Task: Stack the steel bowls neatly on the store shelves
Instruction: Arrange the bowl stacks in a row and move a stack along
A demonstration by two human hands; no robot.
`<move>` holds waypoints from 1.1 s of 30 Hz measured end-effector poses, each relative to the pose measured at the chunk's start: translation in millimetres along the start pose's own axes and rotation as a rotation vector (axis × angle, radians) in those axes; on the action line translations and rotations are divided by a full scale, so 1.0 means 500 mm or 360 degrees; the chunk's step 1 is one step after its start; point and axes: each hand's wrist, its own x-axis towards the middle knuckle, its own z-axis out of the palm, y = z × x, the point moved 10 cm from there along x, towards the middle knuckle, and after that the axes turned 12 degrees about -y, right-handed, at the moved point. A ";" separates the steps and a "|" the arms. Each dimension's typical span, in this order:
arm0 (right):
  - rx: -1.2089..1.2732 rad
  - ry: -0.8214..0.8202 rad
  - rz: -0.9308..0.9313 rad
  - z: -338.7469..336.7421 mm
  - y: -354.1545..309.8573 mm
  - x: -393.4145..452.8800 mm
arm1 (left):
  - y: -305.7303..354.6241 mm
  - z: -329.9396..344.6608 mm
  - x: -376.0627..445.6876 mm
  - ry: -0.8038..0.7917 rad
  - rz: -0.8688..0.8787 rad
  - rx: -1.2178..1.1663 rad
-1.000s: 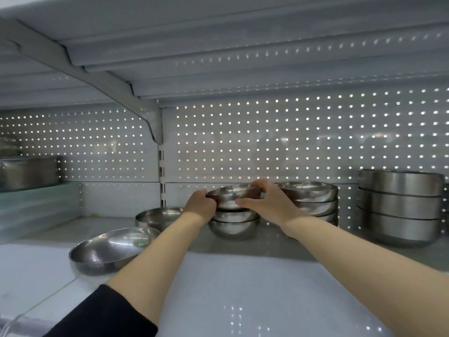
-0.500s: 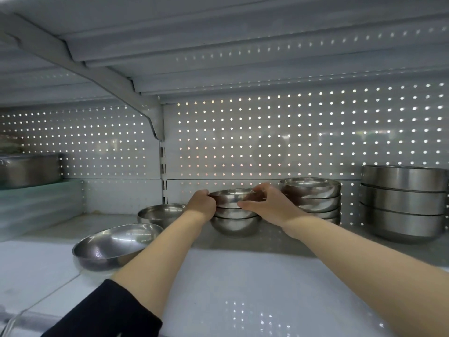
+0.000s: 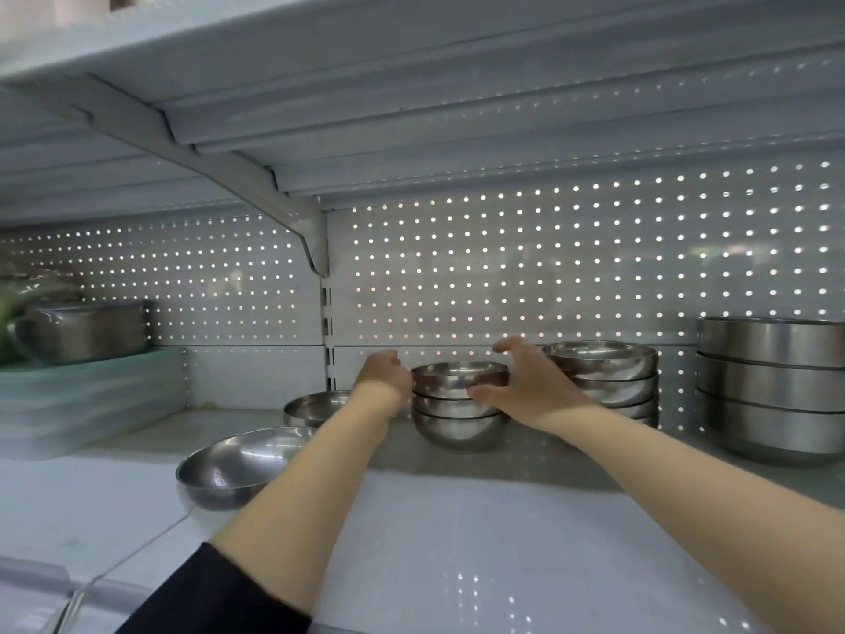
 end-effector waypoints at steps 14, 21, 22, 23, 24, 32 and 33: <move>-0.0291 -0.0791 -0.0716 0.271 -0.295 -0.102 | -0.226 -0.320 -0.291 0.0100 -0.0376 0.0321; -0.0159 -0.0525 -0.0618 0.208 -0.299 -0.052 | -0.119 -0.304 -0.231 -0.0020 -0.0020 0.0176; -0.0146 -0.0458 -0.0583 0.185 -0.301 -0.035 | -0.100 -0.311 -0.207 0.0021 0.0022 0.0186; -0.0114 -0.0404 -0.0537 0.163 -0.303 -0.016 | -0.081 -0.315 -0.179 0.0061 0.0062 0.0187; -0.0093 -0.0360 -0.0494 0.148 -0.303 0.005 | -0.066 -0.316 -0.149 0.0106 0.0083 0.0185; -0.0183 -0.0289 -0.0302 0.183 -0.237 0.105 | -0.127 -0.258 0.020 0.0198 -0.0245 0.0306; -0.0199 -0.0314 -0.0291 0.194 -0.228 0.106 | -0.141 -0.254 0.023 0.0187 -0.0256 0.0319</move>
